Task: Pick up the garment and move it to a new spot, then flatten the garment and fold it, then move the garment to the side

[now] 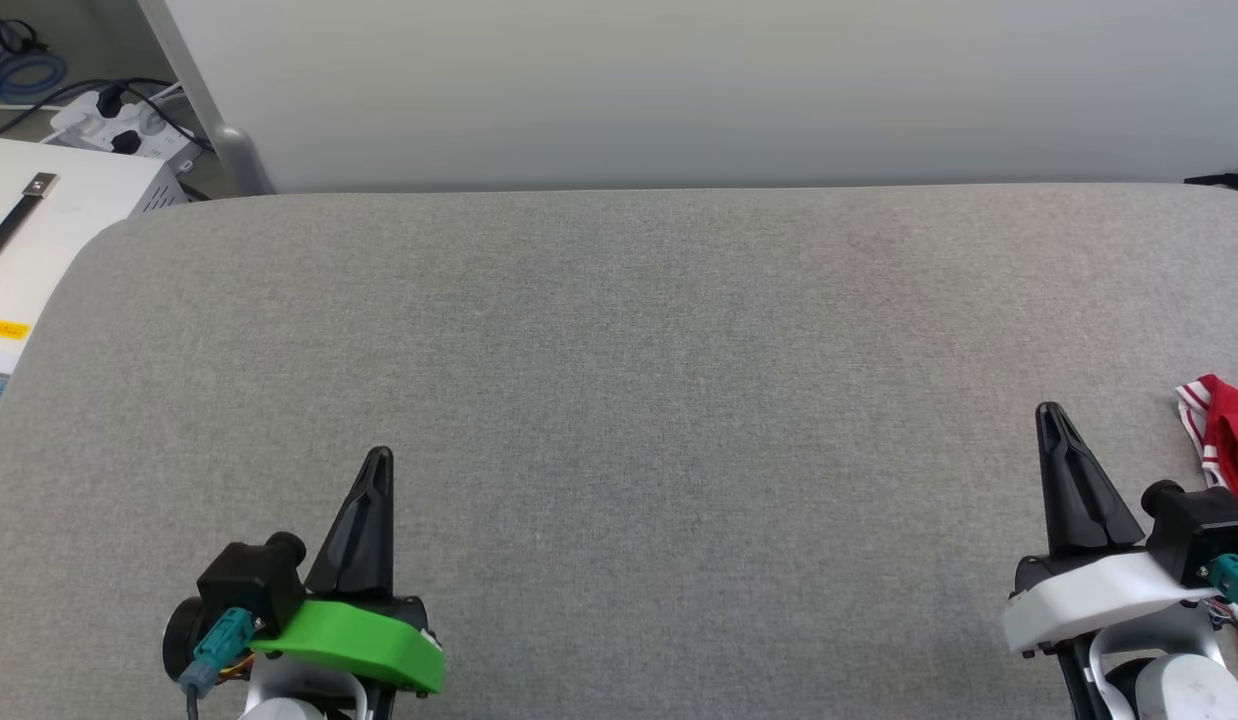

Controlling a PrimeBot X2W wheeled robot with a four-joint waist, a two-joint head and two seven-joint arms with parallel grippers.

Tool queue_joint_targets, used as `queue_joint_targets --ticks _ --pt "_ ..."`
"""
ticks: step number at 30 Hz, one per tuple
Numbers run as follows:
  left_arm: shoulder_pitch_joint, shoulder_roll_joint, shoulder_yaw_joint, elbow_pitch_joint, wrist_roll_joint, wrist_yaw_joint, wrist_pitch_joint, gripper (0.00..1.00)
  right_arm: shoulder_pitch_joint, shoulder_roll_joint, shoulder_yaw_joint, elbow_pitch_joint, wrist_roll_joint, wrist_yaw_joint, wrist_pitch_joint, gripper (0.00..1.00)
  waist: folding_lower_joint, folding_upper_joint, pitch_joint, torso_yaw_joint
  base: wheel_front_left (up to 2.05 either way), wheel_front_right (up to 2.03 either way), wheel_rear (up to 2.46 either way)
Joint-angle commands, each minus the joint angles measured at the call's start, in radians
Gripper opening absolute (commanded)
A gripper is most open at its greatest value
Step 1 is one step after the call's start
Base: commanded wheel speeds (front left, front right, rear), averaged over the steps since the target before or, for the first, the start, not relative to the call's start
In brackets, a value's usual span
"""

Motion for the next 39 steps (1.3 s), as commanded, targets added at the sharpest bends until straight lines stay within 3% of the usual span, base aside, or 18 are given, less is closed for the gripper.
queue_joint_targets --ticks 1,39 --pt "0.001 -0.004 0.005 -0.006 0.015 0.008 0.004 0.0 0.003 0.002 0.003 0.0 -0.006 0.0 0.003 0.0 0.0 0.0 -0.001 0.0 0.0 0.0 0.0" --pt "0.002 -0.021 0.022 -0.034 0.102 0.046 0.082 0.0 0.01 0.008 0.018 0.0 -0.042 0.0 0.056 0.0 0.0 0.0 -0.022 -0.003 0.0 0.0 0.0"
